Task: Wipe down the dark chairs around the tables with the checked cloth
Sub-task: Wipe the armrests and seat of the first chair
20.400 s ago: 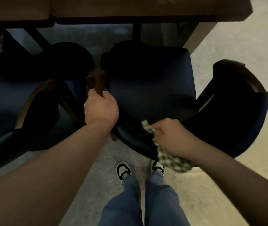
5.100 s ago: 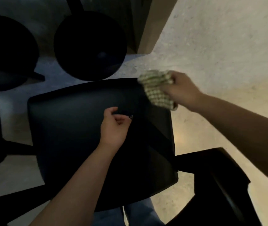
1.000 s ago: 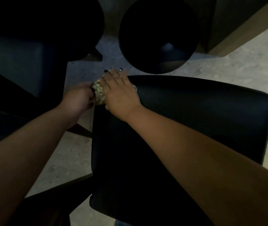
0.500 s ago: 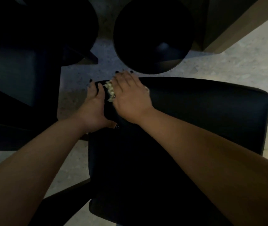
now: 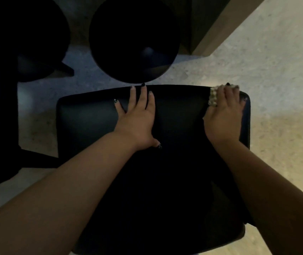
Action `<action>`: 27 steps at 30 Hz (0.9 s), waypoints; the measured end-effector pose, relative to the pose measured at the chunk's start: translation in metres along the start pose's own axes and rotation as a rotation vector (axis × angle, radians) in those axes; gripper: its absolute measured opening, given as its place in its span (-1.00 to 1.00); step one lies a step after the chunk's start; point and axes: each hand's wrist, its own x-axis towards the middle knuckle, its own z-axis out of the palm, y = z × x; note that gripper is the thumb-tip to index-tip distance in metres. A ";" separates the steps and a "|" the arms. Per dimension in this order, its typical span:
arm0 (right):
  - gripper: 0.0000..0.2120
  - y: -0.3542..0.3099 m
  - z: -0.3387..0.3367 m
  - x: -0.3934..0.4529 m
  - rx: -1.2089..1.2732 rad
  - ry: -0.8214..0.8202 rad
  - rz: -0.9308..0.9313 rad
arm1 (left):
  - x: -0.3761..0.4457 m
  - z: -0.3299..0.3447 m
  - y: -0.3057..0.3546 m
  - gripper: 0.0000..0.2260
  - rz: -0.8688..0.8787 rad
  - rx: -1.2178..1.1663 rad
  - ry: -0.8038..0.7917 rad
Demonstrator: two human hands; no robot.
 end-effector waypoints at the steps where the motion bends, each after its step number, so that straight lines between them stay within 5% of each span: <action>1: -0.43 -0.009 0.002 0.001 -0.004 0.019 0.040 | 0.001 0.001 0.004 0.22 -0.026 0.020 0.006; 9: -0.40 -0.062 0.020 0.004 0.016 -0.082 -0.554 | 0.003 0.005 0.003 0.22 -0.050 0.001 0.036; 15: -0.47 0.029 0.004 0.007 0.032 0.057 -0.032 | 0.001 0.007 0.003 0.22 -0.053 0.019 0.075; 20: -0.43 0.013 0.013 -0.010 0.127 0.134 0.253 | 0.000 0.008 -0.004 0.22 -0.021 0.010 0.105; 27: -0.38 0.005 0.023 -0.055 0.130 0.143 0.129 | -0.016 -0.009 -0.064 0.03 0.078 -0.157 0.122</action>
